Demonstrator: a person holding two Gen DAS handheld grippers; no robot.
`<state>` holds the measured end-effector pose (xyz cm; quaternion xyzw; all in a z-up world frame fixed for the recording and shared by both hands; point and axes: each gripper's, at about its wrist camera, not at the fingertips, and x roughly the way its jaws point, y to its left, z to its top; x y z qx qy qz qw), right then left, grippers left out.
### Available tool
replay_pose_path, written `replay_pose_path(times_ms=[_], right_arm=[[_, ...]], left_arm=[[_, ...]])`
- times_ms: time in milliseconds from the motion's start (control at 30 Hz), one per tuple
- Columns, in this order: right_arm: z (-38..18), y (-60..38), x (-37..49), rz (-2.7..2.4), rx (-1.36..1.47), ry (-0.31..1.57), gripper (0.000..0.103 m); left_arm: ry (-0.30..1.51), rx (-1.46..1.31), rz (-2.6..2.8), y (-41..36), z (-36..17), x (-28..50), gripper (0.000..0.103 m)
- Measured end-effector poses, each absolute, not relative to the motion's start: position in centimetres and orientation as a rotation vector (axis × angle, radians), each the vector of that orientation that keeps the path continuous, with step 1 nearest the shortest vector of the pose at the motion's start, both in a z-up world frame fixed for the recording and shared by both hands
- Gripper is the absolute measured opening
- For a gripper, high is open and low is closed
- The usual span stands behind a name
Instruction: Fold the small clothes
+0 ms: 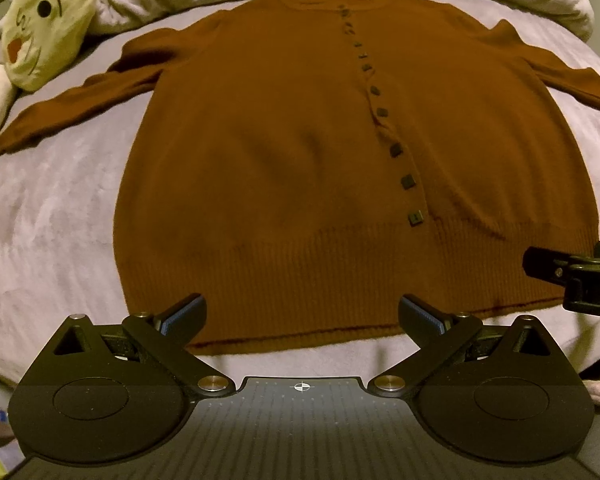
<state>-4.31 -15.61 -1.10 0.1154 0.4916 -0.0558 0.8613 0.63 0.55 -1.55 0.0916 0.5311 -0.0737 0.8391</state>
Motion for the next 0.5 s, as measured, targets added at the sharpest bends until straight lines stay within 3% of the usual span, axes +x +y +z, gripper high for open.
replay_pose_path(times_ms=[500], right_arm=[[-1.33,-15.6,-4.32,-0.116,0.244,1.037,0.099]], left_arm=[[1.144,0.177,-0.148,0.53,-1.87,0.97,0.103]])
